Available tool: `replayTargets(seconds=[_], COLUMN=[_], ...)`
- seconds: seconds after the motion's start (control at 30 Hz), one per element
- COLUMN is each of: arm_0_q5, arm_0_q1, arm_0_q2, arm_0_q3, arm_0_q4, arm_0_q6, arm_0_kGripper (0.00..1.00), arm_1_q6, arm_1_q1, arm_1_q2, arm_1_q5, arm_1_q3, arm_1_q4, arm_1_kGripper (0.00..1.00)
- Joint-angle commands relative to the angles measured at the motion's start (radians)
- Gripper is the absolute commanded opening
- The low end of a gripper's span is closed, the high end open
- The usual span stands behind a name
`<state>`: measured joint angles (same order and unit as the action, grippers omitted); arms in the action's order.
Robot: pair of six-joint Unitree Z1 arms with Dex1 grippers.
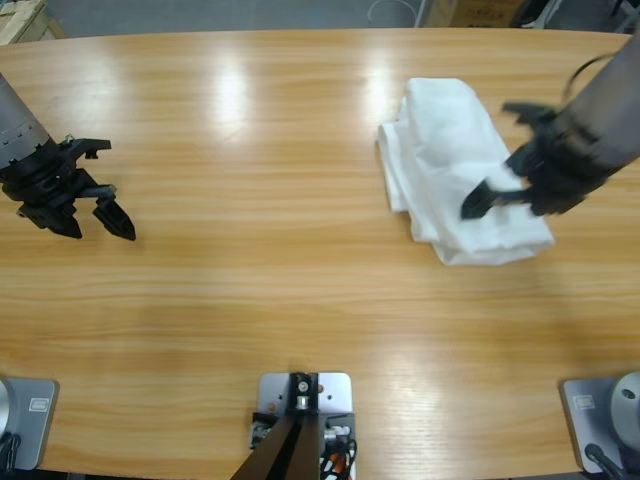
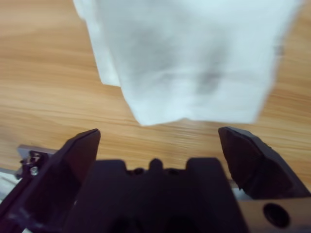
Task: Fold clothes
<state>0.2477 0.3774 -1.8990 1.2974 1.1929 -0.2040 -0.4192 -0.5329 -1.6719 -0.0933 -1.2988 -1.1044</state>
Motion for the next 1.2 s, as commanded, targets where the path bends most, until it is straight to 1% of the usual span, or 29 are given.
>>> replayTargets(seconds=[0.03,0.2,0.37,0.53,0.7,0.8,0.87,0.93,1.0,1.1,1.2], arm_0_q5=[0.010,0.010,0.009,0.010,0.010,0.009,0.009,0.009,0.009,0.010,0.010], arm_0_q1=[0.016,0.017,0.017,0.017,0.017,0.017,0.017,0.017,0.017,0.017,0.017], arm_0_q2=[-0.046,-0.048,-0.049,-0.055,-0.060,-0.060,-0.059,-0.059,-0.058,-0.058,-0.053], arm_0_q3=[-0.008,-0.009,-0.009,-0.007,-0.006,-0.006,-0.005,-0.005,-0.004,-0.004,-0.006], arm_0_q4=[0.007,0.007,0.007,0.008,0.008,0.008,0.008,0.008,0.008,0.008,0.008], arm_0_q6=[0.008,0.008,0.008,0.008,0.008,0.008,0.008,0.008,0.008,0.008,0.008], arm_0_kGripper=[0.913,0.913,0.913,0.913,0.913,0.913,0.913,0.913,0.913,0.913,0.913], arm_1_q6=[0.020,0.017,0.017,0.017,0.011,0.011,0.010,0.010,0.011,0.038,0.068], arm_1_q1=[0.028,0.028,0.027,0.027,-0.002,-0.006,-0.007,-0.007,-0.006,0.014,0.025], arm_1_q2=[0.008,-0.038,-0.127,-0.204,-0.276,-0.304,-0.295,-0.242,-0.161,-0.096,-0.101], arm_1_q5=[0.022,0.002,-0.005,-0.005,-0.018,-0.032,-0.033,-0.022,0.011,0.059,0.090], arm_1_q3=[0.034,0.132,0.212,0.205,0.204,0.201,0.199,0.198,0.133,-0.054,-0.275], arm_1_q4=[0.010,0.131,0.233,0.257,0.282,0.285,0.279,0.250,0.160,-0.008,-0.157], arm_1_kGripper=[0.982,0.982,0.982,0.982,0.982,0.982,0.982,0.982,0.982,0.982,0.982])
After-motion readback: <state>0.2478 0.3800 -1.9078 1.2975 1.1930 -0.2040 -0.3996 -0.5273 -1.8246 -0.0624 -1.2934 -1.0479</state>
